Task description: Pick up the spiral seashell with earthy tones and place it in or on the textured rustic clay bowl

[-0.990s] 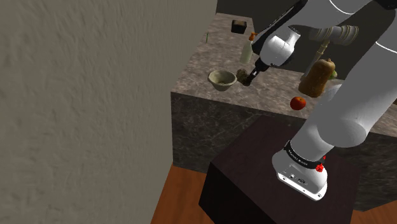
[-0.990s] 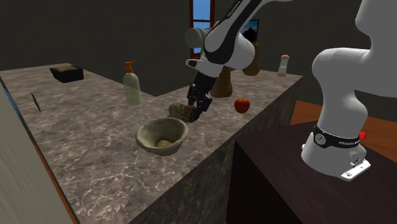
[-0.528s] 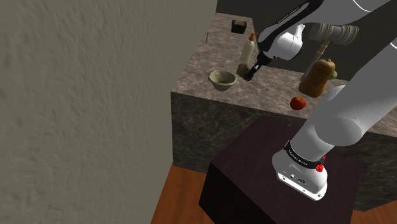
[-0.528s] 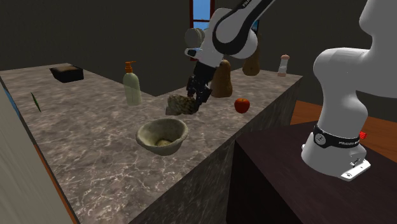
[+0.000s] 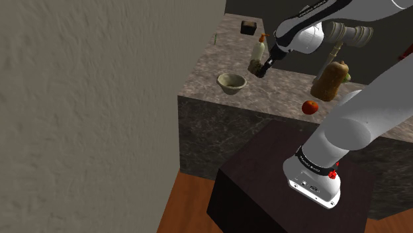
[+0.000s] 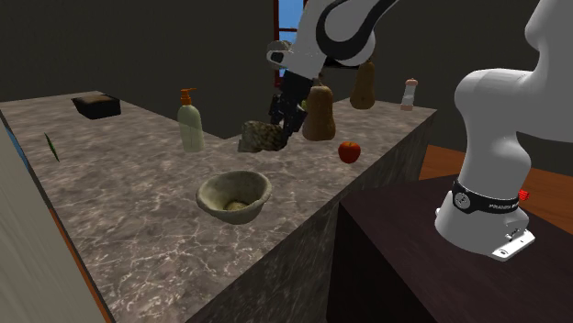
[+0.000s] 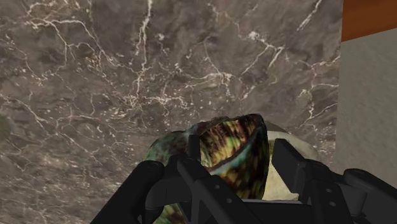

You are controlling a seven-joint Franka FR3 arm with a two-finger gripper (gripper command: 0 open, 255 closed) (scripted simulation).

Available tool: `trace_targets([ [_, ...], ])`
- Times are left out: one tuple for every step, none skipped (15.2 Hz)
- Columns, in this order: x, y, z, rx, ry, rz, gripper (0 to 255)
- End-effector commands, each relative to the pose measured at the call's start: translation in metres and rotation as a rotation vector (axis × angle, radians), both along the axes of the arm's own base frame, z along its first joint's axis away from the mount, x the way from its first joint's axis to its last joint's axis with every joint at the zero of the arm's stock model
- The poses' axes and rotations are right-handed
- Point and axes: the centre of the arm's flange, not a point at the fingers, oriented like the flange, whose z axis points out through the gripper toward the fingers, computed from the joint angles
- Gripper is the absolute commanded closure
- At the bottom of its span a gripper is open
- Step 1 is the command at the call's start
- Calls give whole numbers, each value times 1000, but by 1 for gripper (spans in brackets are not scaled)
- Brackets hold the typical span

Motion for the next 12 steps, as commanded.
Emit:
trace_targets([
  [-1, -1, 11, -1, 0, 0, 255],
  [-1, -1, 16, -1, 0, 0, 255],
  [-1, -1, 22, -1, 0, 0, 255],
  [-1, -1, 27, -1, 0, 0, 255],
  [-1, -1, 32, -1, 0, 0, 255],
  [-1, -1, 37, -1, 0, 0, 255],
  [8, 9, 38, -1, 0, 0, 255],
  [16, 20, 39, -1, 0, 0, 255],
  [24, 30, 40, -1, 0, 0, 255],
  [32, 40, 42, -1, 0, 0, 255],
  [41, 50, 43, -1, 0, 0, 255],
  [49, 61, 44, -1, 0, 0, 255],
])
